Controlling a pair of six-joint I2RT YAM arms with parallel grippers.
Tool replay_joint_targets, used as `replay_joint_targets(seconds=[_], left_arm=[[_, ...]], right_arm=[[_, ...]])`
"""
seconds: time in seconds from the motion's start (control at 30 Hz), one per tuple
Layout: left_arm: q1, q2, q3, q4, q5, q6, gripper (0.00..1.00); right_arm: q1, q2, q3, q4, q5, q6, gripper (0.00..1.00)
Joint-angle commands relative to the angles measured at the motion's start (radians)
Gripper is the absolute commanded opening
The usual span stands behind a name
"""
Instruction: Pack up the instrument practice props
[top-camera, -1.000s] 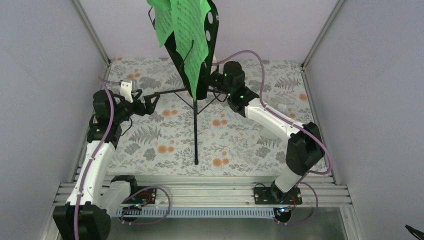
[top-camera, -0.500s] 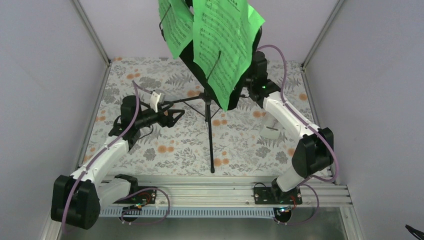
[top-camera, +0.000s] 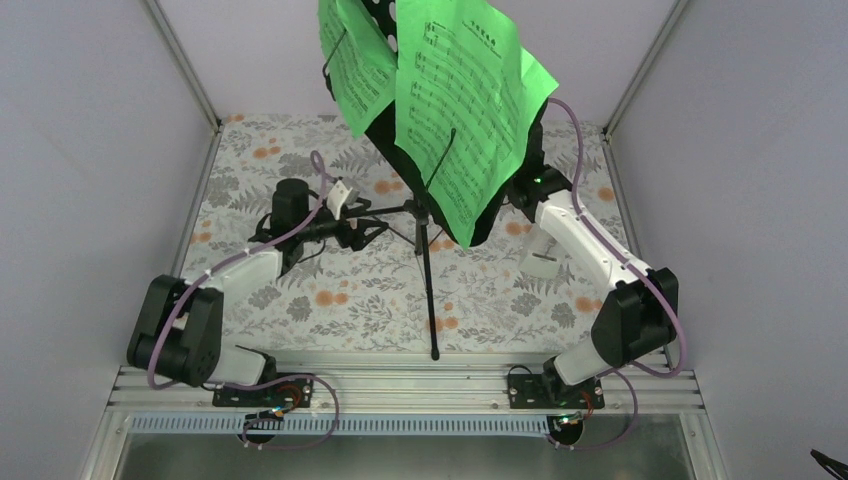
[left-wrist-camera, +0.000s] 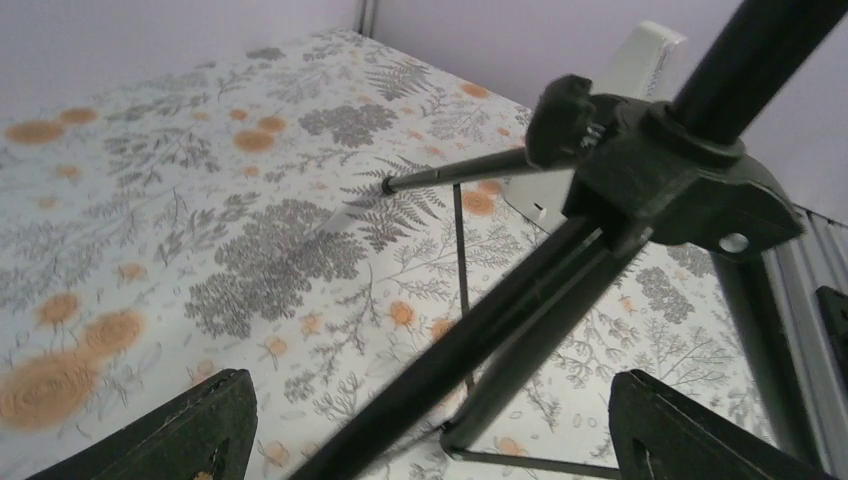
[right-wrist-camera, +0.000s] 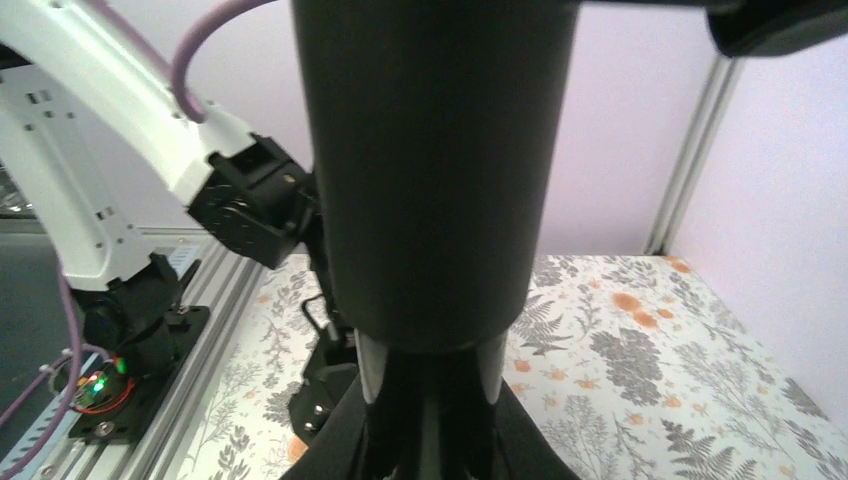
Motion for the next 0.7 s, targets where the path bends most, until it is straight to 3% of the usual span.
replay_joint_targets(seconds=[0.0,0.1,0.2,0.37,0.67], left_arm=[[-0.013,0.064,0.077,0.064,0.071,0.131,0.88],[-0.022,0.125,0.130,0.005,0.112,0.163,0.84],[-0.036,0.152,0.147,-0.031,0.148,0.185,0.74],[-0.057,0.171,0.149,-0.023,0.146,0.197,0.59],[-0.077,0.177,0.150,-0.004,0.083,0.219,0.41]], right_arm=[[-0.008,0.006,-0.011,0.001,-0.044,-0.109,0.04],[-0.012,0.022,-0.005,-0.002,-0.050,-0.113,0.04],[-0.015,0.036,0.004,-0.006,-0.054,-0.114,0.04],[-0.020,0.055,0.034,-0.013,-0.063,-0.118,0.04],[-0.031,0.102,0.101,-0.037,-0.049,-0.131,0.04]])
